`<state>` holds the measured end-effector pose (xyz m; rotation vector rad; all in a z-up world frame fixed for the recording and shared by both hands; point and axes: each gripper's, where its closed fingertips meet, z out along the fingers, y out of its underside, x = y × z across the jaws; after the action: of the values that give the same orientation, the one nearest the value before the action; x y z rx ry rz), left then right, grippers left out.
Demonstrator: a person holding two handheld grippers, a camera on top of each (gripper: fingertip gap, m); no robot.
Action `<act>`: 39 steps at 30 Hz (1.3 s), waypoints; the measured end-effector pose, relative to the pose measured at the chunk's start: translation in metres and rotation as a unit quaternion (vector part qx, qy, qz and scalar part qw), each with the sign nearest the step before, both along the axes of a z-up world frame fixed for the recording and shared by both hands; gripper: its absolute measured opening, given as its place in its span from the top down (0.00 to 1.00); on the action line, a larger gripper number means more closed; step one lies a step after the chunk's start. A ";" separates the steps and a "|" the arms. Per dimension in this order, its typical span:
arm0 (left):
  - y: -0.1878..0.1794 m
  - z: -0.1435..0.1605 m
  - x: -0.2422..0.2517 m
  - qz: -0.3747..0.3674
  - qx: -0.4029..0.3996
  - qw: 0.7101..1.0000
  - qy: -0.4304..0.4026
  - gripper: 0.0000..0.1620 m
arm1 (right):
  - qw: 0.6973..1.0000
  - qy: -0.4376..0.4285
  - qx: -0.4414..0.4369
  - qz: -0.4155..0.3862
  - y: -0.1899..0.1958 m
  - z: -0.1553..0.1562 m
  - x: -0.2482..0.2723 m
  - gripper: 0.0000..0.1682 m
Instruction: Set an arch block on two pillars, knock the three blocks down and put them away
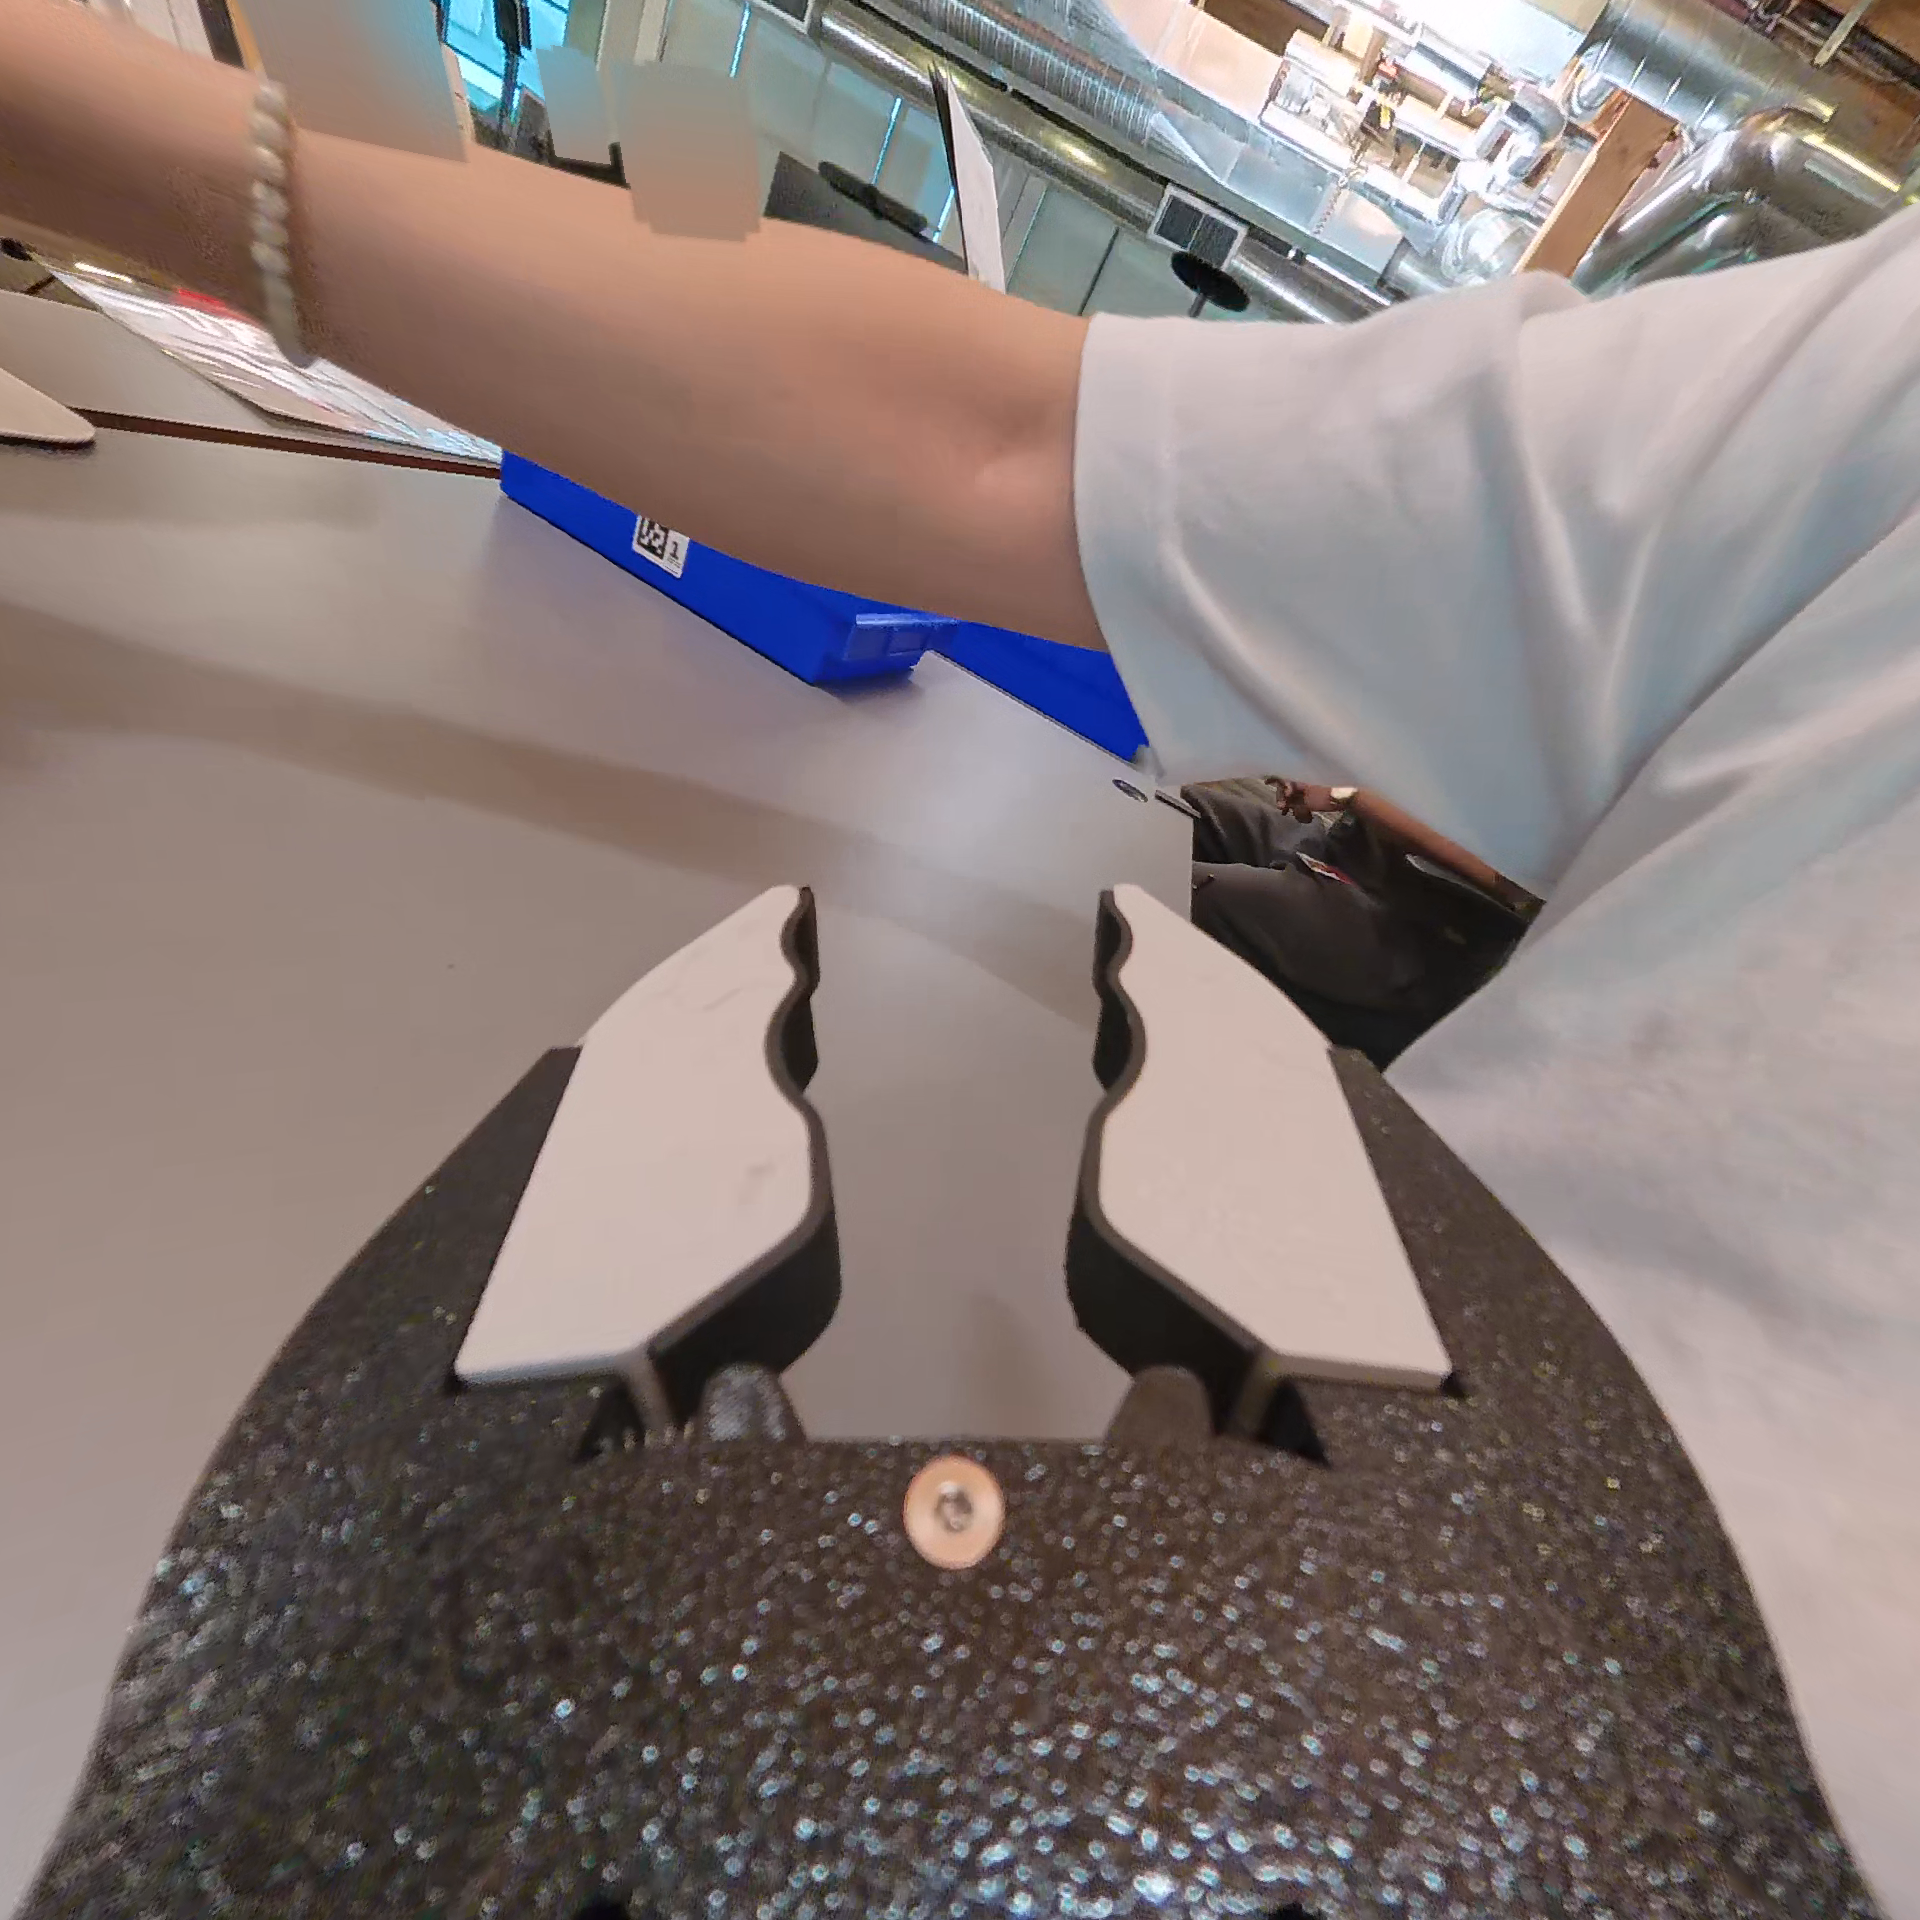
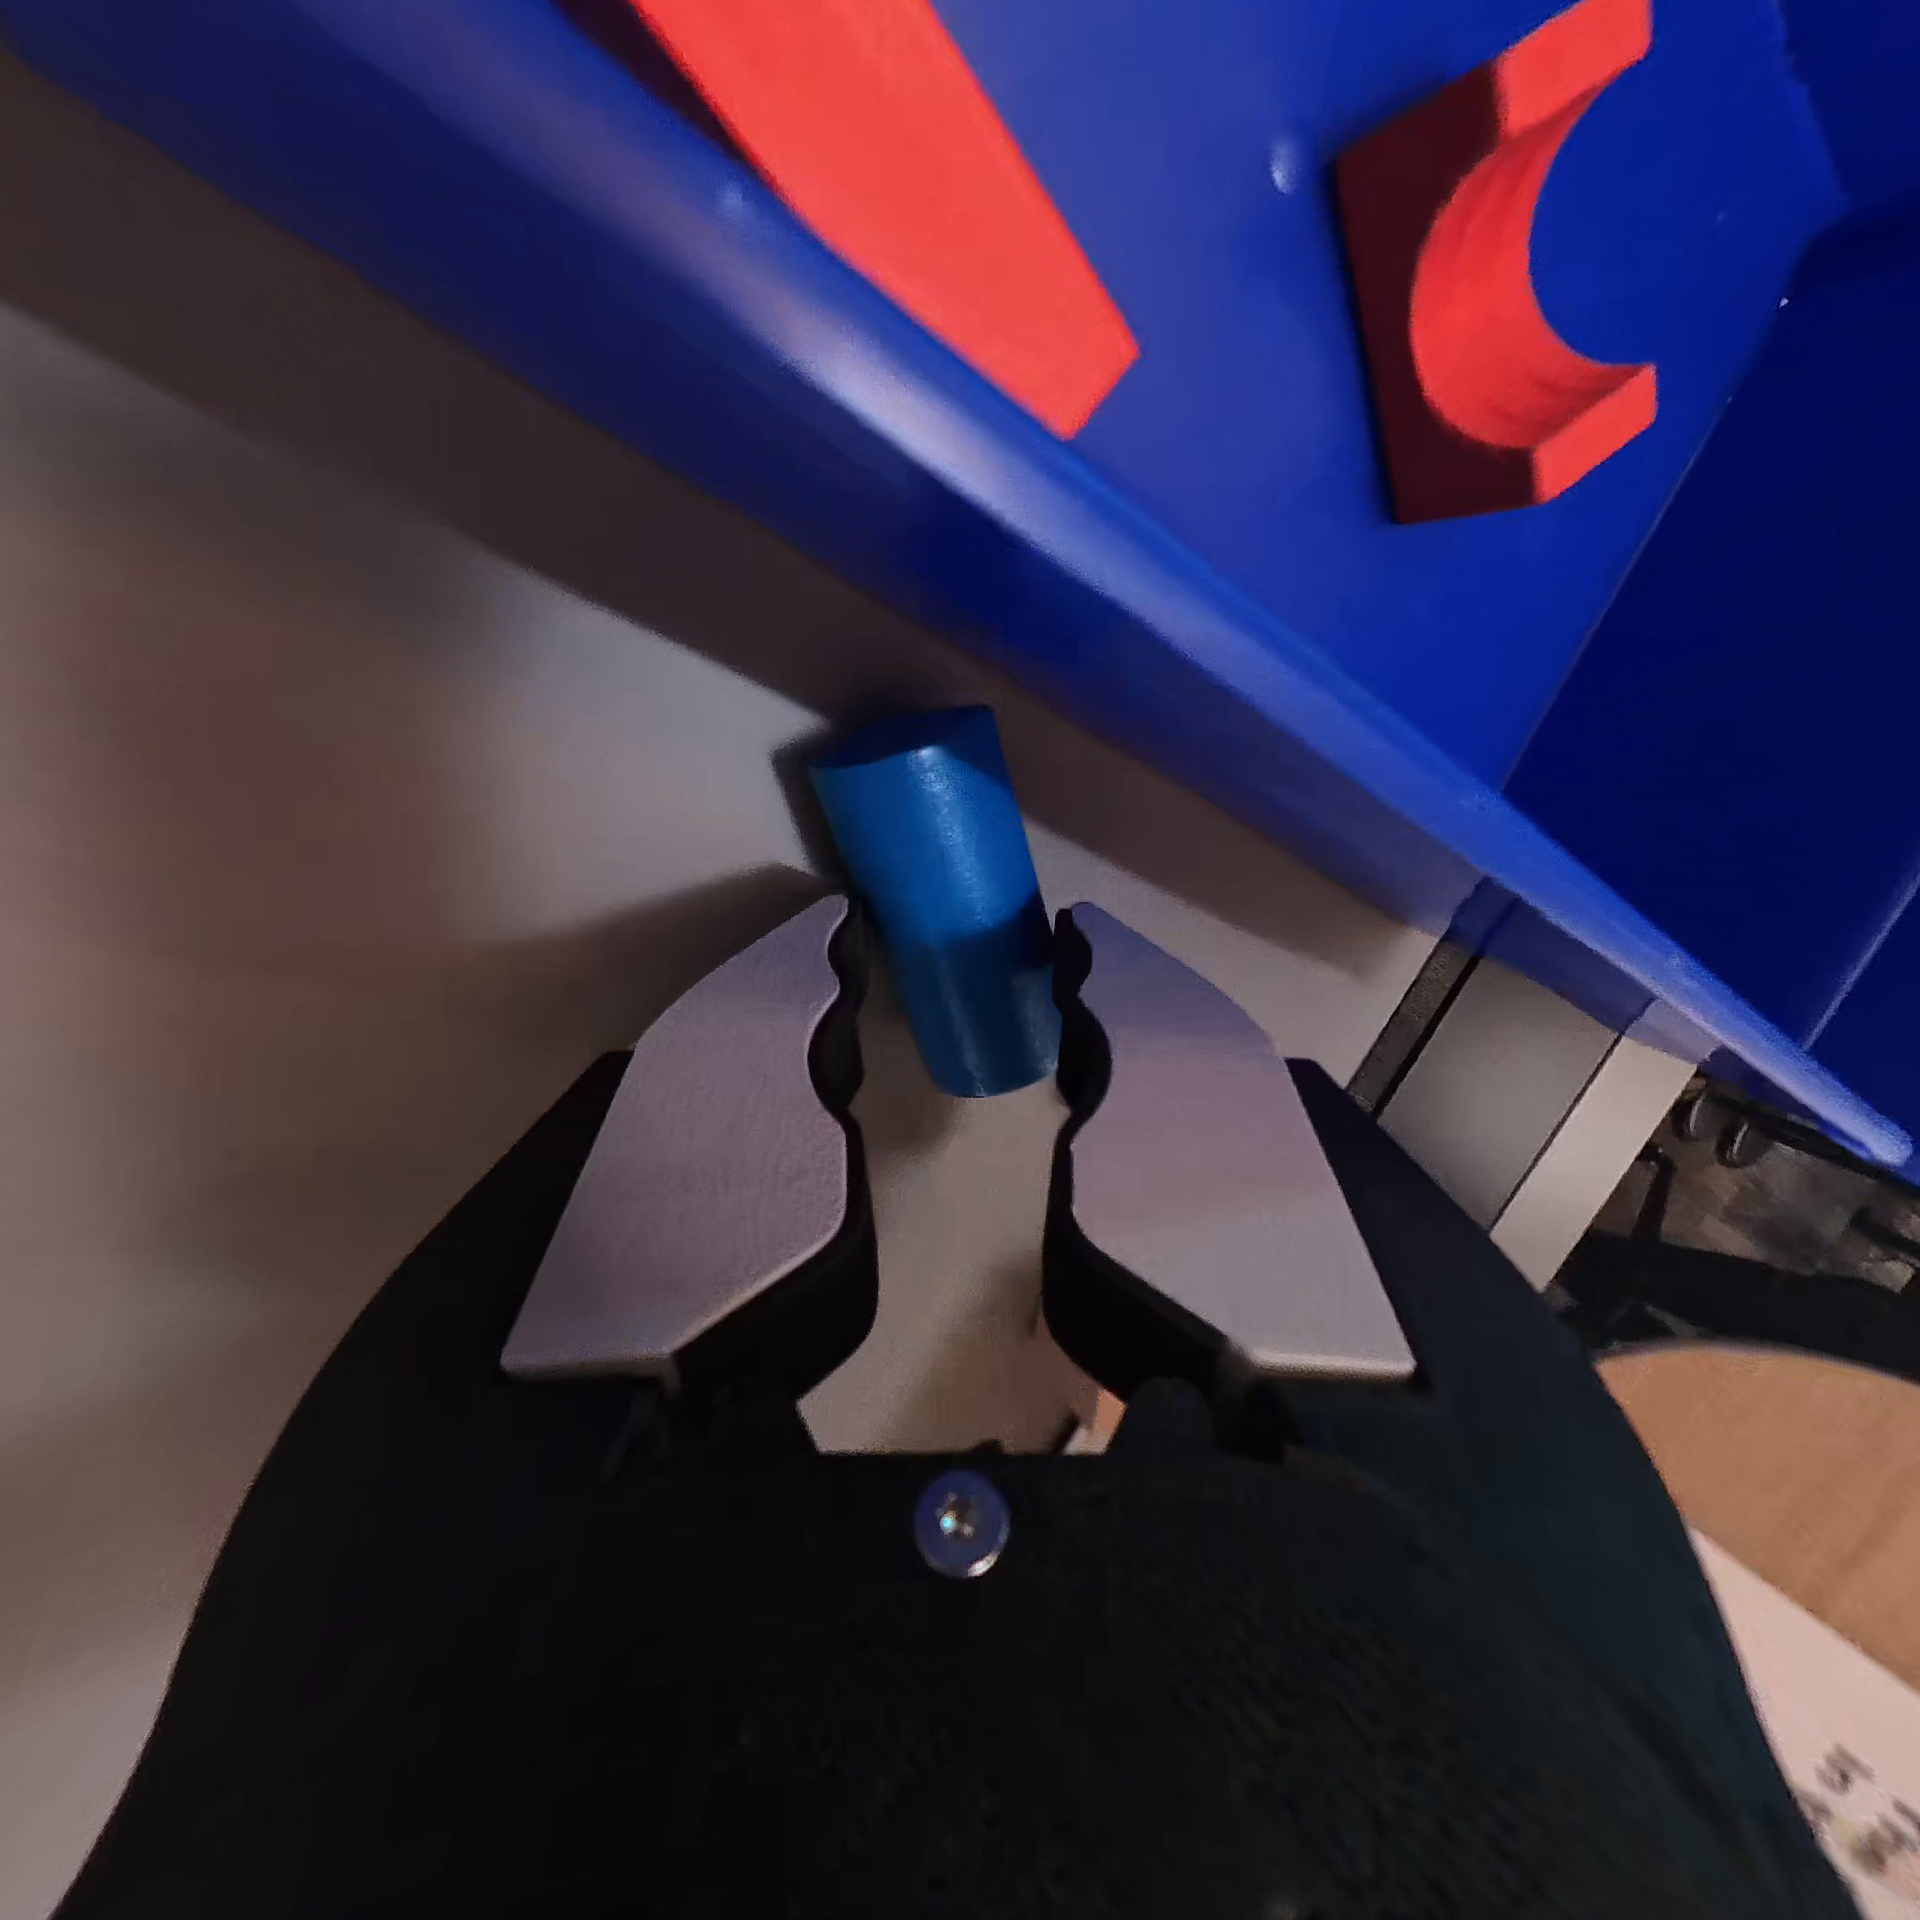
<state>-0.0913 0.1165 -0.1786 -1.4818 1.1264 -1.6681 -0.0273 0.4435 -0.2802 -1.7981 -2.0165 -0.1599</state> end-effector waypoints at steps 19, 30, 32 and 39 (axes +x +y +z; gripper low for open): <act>-0.033 -0.001 0.041 -0.071 0.007 0.997 0.006 0.69 | 0.898 -0.026 0.104 -0.427 -0.178 0.164 0.349 0.79; -0.046 -0.001 0.077 -0.146 0.017 0.989 0.019 0.69 | 0.752 0.055 -0.062 -0.654 -0.284 0.037 0.453 0.79; -0.048 -0.003 0.082 -0.157 0.011 0.987 0.021 0.69 | 0.740 0.076 -0.094 -0.661 -0.286 0.021 0.447 0.79; -0.048 -0.009 0.091 -0.176 0.002 0.984 0.026 0.69 | 0.740 0.058 -0.109 -0.661 -0.288 0.000 0.450 0.76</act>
<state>-0.0006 0.0682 -0.1876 -1.3898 1.4894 -1.8648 0.4226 0.1554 -0.2805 -2.9328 -0.3053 -0.2030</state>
